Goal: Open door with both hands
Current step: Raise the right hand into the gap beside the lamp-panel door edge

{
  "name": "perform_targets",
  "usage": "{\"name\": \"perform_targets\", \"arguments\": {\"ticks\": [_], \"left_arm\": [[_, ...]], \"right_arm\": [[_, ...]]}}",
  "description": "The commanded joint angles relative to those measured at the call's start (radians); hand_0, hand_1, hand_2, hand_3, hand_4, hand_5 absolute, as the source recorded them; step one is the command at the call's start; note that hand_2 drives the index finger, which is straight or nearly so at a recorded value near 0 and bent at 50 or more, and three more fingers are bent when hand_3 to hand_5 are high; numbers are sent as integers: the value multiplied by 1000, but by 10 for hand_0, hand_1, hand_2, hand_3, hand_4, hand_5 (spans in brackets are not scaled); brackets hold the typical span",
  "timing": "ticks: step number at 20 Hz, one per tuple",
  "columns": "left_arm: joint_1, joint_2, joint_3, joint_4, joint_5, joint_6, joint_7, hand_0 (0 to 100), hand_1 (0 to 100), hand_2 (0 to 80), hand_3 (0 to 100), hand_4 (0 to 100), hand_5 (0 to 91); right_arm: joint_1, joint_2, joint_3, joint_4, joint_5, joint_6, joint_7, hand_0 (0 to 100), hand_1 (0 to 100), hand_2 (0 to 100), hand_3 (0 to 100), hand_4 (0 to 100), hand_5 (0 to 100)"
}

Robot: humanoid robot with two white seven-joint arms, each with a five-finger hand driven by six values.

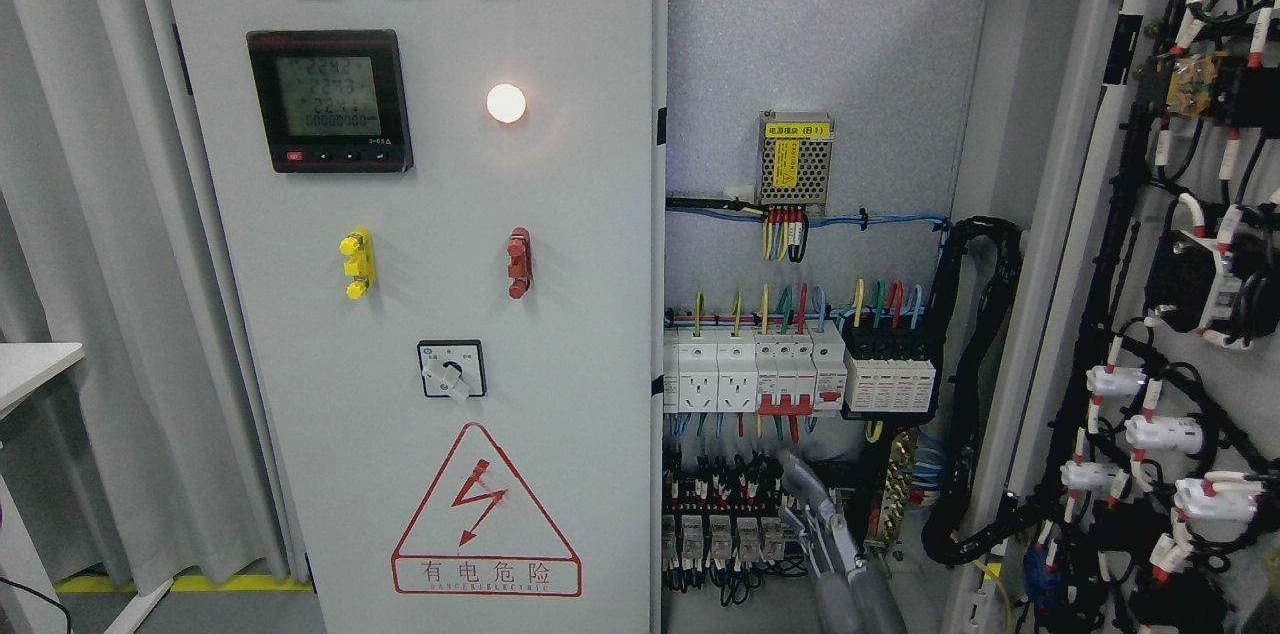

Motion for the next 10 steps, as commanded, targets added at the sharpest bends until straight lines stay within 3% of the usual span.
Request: {"name": "perform_targets", "arguments": {"ticks": [1, 10], "left_arm": [[-3, -3, 2, 5, -1, 3, 1, 296, 0, 27, 28, 37, 0], [-1, -2, 4, 6, -1, 5, -1, 296, 0, 27, 27, 37, 0]], "right_arm": [[-188, 7, 1, 105, -35, 18, -17, 219, 0, 0, 0, 0, 0], [-369, 7, 28, 264, -121, 103, -9, 218, 0, 0, 0, 0, 0]]}}
